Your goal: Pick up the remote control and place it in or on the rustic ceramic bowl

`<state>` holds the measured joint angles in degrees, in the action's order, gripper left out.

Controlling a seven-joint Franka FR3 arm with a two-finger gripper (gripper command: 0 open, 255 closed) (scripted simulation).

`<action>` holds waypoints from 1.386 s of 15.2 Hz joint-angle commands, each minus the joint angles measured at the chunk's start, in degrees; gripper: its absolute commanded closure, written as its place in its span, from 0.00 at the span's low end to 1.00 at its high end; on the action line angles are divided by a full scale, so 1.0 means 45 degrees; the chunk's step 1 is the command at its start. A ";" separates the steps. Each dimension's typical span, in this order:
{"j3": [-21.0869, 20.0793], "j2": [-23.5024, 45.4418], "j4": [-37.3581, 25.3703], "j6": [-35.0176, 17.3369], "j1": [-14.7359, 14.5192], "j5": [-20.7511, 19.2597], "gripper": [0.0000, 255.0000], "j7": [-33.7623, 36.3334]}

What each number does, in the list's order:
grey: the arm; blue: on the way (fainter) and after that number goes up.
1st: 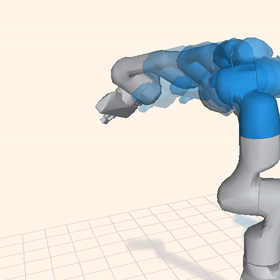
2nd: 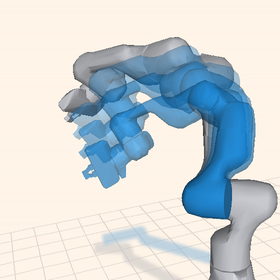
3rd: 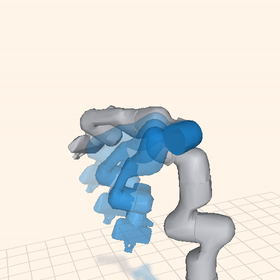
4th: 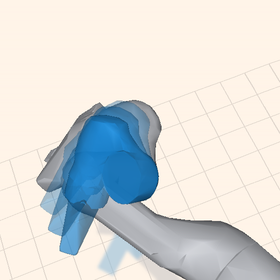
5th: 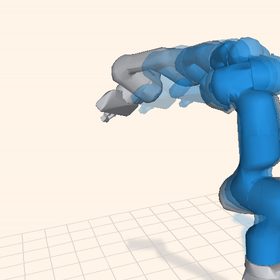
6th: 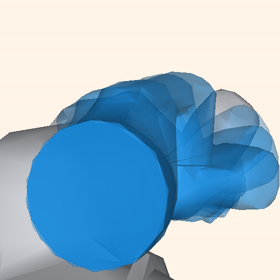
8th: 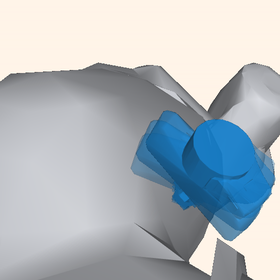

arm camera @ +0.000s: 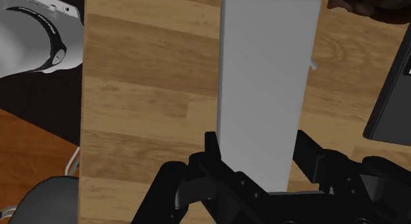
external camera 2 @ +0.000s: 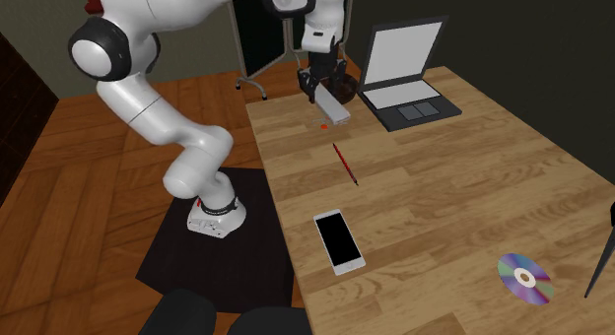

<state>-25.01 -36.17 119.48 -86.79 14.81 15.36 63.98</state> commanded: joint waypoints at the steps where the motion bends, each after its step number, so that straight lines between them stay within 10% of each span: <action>1: -0.0623 0.0355 -0.0418 -0.0077 -0.0053 0.0200 1.00 0.0694; 11: -0.4264 0.3551 -0.3603 -0.0608 0.0289 -0.0181 1.00 0.4403; 18: -0.7972 0.8089 -0.6895 -0.0646 0.0288 -0.3395 1.00 0.8432; 21: -0.7704 0.7793 -0.6191 -0.1200 0.0201 -0.3136 1.00 0.8245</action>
<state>-59.38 -1.62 91.41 -91.60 15.92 1.70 100.52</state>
